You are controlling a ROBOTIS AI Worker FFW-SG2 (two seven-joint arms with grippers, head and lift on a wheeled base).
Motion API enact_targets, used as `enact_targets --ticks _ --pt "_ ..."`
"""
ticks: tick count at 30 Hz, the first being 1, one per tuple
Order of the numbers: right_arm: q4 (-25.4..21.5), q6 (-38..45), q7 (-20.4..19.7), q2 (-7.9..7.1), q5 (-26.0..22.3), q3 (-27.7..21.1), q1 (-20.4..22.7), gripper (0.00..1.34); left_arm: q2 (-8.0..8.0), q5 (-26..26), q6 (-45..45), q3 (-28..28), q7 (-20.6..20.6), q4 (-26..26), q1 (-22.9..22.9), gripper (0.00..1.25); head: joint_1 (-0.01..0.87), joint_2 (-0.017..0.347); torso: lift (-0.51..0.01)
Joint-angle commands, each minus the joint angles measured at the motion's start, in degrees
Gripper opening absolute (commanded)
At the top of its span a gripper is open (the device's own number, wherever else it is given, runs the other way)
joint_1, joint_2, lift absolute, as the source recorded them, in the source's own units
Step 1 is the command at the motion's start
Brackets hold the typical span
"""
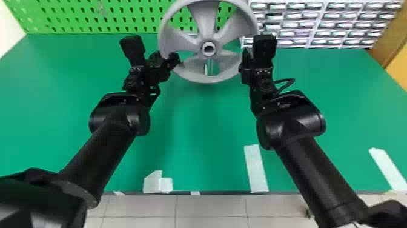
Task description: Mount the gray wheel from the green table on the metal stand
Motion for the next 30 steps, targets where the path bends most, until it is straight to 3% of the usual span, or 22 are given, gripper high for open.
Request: enact_targets --ticks 1,17,22,30 --pt "0.06 0.00 -0.58 0.05 0.00 -0.08 -0.03 0.20 0.00 -0.67 0.00 0.08 12.53 0.31 -0.01 0.54 0.868 0.052 -0.093" --pt "0.06 -0.18 -0.58 0.05 -0.17 0.53 0.05 0.26 -0.09 1.62 -2.29 -2.03 12.61 0.48 0.16 0.59 0.868 0.052 -0.093" --pt "0.06 -0.36 -0.58 0.05 -0.17 0.53 0.05 0.35 -0.09 1.79 -2.46 -2.03 12.61 0.39 0.34 0.72 0.868 0.052 -0.093" --pt "0.14 -0.53 -0.58 0.05 -0.17 0.53 0.14 0.42 0.00 2.15 -2.55 -2.21 12.61 0.31 0.43 0.79 0.868 0.052 -0.093"
